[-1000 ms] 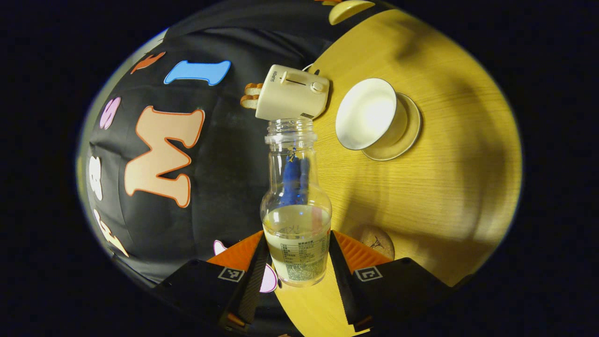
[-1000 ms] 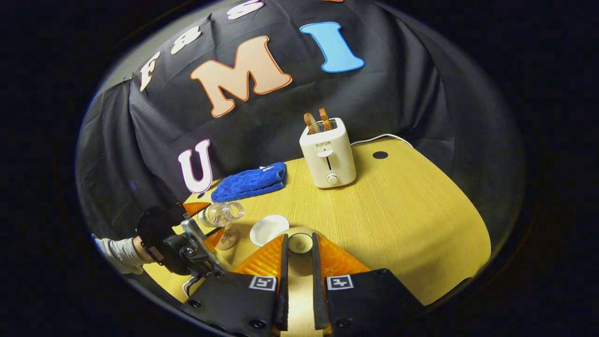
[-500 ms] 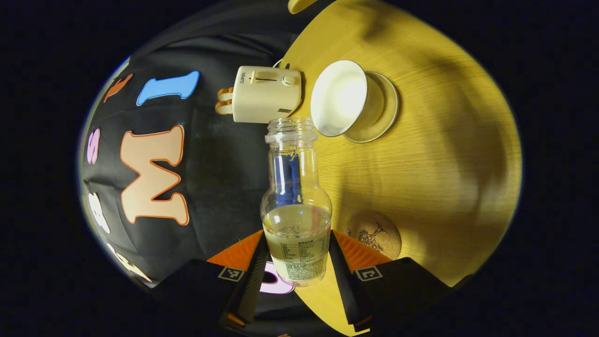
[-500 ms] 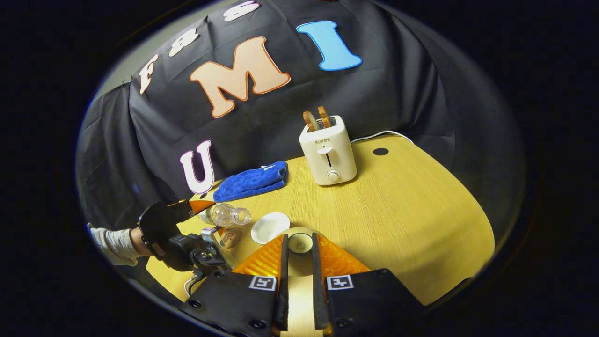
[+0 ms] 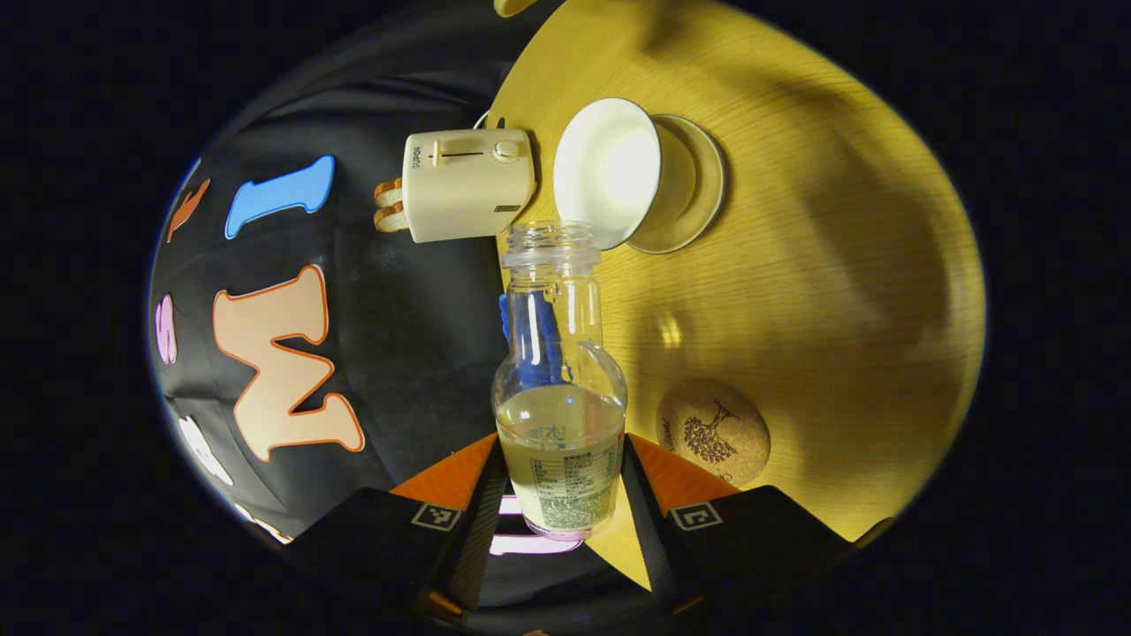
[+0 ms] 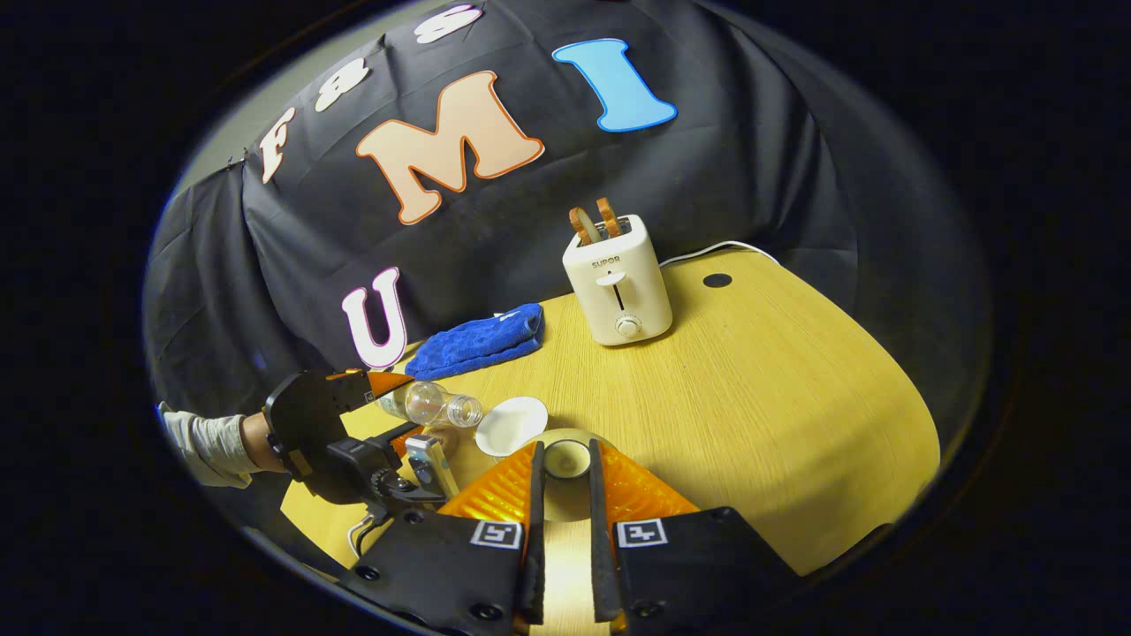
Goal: Open the teacup lid with one hand, grasp the water bottle and pour water into the teacup with the other hand; after pouring, place the water bottle on the coaster and then close the teacup lid.
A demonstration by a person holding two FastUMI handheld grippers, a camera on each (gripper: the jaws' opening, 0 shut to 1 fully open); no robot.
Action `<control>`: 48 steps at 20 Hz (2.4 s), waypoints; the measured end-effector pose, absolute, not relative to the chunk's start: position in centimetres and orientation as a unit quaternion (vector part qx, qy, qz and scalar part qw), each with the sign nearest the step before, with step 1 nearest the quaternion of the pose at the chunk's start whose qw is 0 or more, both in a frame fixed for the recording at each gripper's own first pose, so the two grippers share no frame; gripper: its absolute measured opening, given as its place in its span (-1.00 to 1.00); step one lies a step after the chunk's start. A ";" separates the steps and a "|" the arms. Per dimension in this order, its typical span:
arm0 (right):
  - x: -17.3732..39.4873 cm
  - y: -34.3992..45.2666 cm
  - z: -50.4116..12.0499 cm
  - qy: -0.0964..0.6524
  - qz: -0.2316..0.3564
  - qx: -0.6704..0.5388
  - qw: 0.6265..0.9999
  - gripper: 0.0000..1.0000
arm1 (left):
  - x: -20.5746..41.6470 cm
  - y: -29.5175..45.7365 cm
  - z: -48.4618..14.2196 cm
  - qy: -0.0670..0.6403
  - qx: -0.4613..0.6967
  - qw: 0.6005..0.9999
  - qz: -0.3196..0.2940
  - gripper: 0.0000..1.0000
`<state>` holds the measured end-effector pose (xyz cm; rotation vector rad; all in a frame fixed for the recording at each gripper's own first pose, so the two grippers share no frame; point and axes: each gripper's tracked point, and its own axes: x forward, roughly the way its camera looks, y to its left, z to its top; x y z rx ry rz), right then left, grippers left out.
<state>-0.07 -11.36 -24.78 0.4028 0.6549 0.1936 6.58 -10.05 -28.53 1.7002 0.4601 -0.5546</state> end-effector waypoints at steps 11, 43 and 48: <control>-0.5 -11.6 -25.0 0.314 0.097 0.204 0.922 -0.51 | 6.9 -10.9 -27.9 0.204 0.771 0.552 -0.245 0.41; -0.4 -12.1 -26.2 0.311 0.090 0.224 0.919 -0.51 | 7.7 -12.8 -24.7 0.201 0.864 0.383 -0.258 0.42; -0.2 -12.4 -26.2 0.316 0.090 0.226 0.917 -0.44 | 7.0 -12.5 -26.3 0.216 0.829 0.440 -0.269 0.40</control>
